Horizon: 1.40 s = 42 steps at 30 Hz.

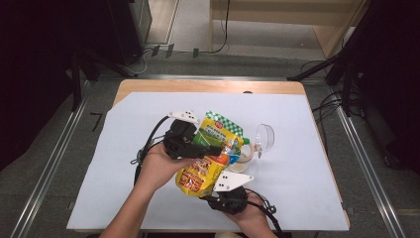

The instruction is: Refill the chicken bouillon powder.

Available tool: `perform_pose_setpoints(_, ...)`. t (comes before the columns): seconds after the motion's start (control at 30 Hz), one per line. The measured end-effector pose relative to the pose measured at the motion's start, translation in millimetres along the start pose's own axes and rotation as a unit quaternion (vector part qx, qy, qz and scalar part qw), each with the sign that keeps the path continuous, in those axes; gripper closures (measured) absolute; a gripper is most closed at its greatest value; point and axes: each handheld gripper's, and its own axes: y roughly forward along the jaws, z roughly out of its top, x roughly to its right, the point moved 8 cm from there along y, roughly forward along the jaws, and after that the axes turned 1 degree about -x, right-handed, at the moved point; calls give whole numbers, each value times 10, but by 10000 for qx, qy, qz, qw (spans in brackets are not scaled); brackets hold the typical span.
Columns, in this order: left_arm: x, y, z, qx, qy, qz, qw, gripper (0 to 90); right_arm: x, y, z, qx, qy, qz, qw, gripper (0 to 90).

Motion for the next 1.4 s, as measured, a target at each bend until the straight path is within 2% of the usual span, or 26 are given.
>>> perform_pose_setpoints(0.2,-27,76,-8,-111,-94,81,9999,655,-32,8,48,48,39,111,9999,763)
perform_pose_setpoints(0.23,-36,101,10,-113,-249,74,9996,652,-42,-3,78,78,21,162,9998,759)
perform_pose_setpoints(0.27,-33,107,14,-138,-296,63,9994,643,-40,-12,93,73,-26,155,9999,757)
perform_pose_setpoints(0.33,-35,113,23,-134,-236,156,9995,642,-32,-26,125,61,-54,144,9999,750)
perform_pose_setpoints(0.43,-51,108,52,-142,-304,243,9991,639,0,-30,190,128,76,202,9997,746)
perform_pose_setpoints(0.47,-72,108,88,-214,-348,324,9986,642,17,-26,210,127,65,196,9997,744)
perform_pose_setpoints(0.53,-84,105,121,-272,-355,354,9984,653,30,-10,250,107,26,194,9998,737)
perform_pose_setpoints(0.73,-139,74,234,-383,-546,314,9973,675,58,36,380,97,-1,221,9997,723)
perform_pose_setpoints(0.87,-166,38,293,-289,-659,213,9972,674,72,48,457,114,-21,237,9997,711)
perform_pose_setpoints(0.93,-187,41,295,-296,-738,169,9967,675,87,57,482,156,-146,192,9996,685)
perform_pose_setpoints(1.4,-223,62,269,-334,-747,247,9963,675,127,165,476,106,-263,-20,9996,647)
